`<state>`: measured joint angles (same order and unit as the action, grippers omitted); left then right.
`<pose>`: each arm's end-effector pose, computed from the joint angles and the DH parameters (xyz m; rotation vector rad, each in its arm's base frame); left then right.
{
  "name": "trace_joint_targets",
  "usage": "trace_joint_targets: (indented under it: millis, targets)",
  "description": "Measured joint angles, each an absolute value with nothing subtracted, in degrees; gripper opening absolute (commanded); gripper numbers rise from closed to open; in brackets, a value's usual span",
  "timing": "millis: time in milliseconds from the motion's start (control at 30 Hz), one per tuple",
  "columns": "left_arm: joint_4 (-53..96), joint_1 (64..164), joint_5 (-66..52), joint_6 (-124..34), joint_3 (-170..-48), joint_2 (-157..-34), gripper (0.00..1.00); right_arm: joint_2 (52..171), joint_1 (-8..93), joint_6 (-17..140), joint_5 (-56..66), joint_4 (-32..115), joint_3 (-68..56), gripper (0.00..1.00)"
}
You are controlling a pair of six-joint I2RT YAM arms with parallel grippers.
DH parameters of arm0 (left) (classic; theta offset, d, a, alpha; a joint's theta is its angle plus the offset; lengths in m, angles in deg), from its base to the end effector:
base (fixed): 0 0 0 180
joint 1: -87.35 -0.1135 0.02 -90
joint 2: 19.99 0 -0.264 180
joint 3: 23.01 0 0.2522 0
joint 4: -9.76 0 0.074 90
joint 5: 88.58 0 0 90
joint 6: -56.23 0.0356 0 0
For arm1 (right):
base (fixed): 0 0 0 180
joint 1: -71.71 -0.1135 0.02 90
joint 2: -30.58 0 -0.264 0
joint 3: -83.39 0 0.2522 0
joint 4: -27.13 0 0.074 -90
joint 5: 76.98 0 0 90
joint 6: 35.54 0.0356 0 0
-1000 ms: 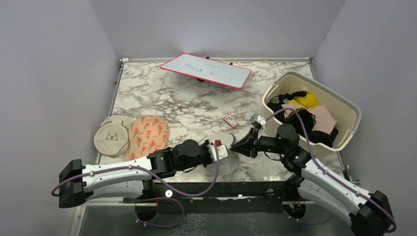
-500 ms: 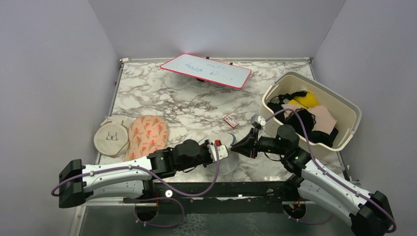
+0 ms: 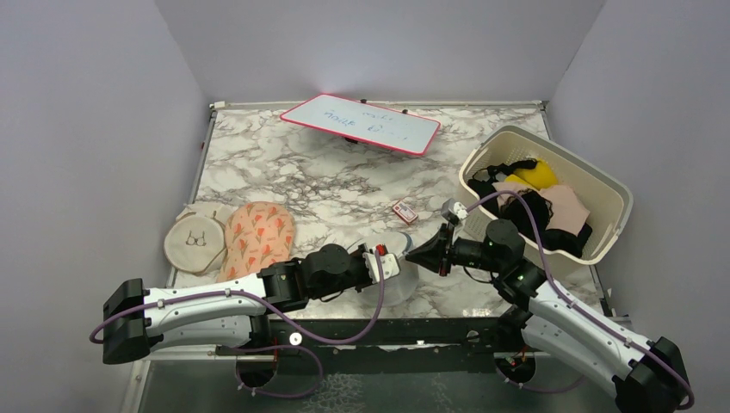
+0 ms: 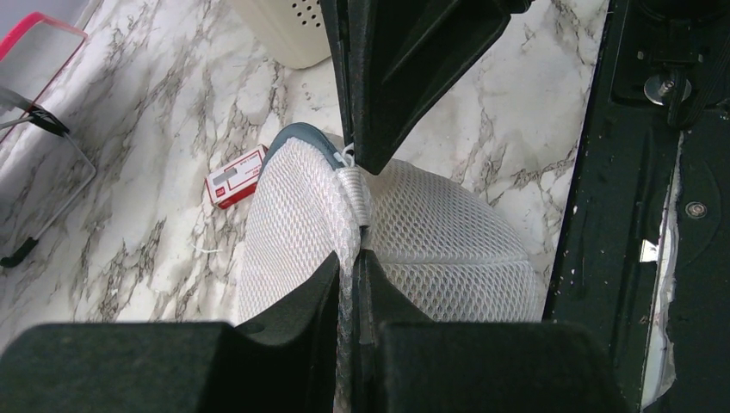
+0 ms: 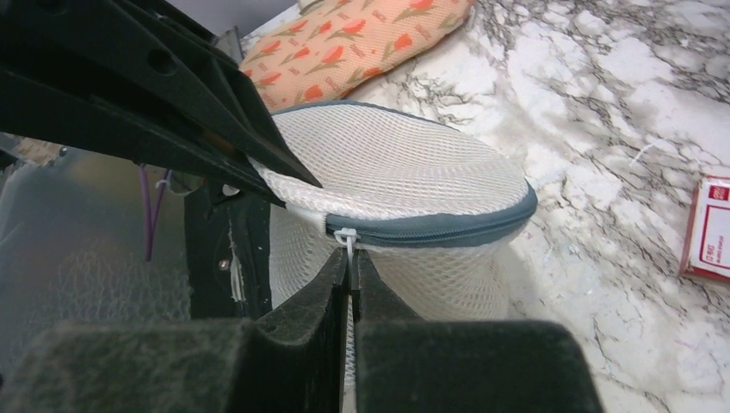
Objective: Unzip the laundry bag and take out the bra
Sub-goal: Unzip the laundry bag at the center of the board.
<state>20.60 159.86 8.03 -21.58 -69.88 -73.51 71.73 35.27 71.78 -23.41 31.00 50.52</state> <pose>0.0694 -0.2065 0.2637 1.2325 1.4728 -0.6112 0.1251 0.1187 0.2293 -0.7922 1.7429 1.2187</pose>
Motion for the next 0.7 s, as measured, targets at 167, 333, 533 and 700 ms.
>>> trace_joint_targets:
  millis: [167, 333, 533, 700]
  targets:
    - [20.62, 159.86, 8.29, -21.56, -69.88, -73.51, 0.00, 71.70, 35.22, 72.46, -19.43, 33.58, 50.21, 0.01]
    - [20.64, 159.86, 8.36, -21.50, -69.88, -73.51, 0.00, 71.77, 35.00, 74.62, -13.31, 35.73, 48.99, 0.01]
    - [20.84, 159.86, 8.53, -21.43, -69.88, -73.51, 0.00, 71.94, 35.00, 77.33, -5.68, 36.99, 48.60, 0.01]
    - [21.74, 159.86, 10.02, -21.15, -70.34, -73.53, 0.00, 72.25, 35.00, 78.84, -5.64, 32.51, 51.33, 0.01]
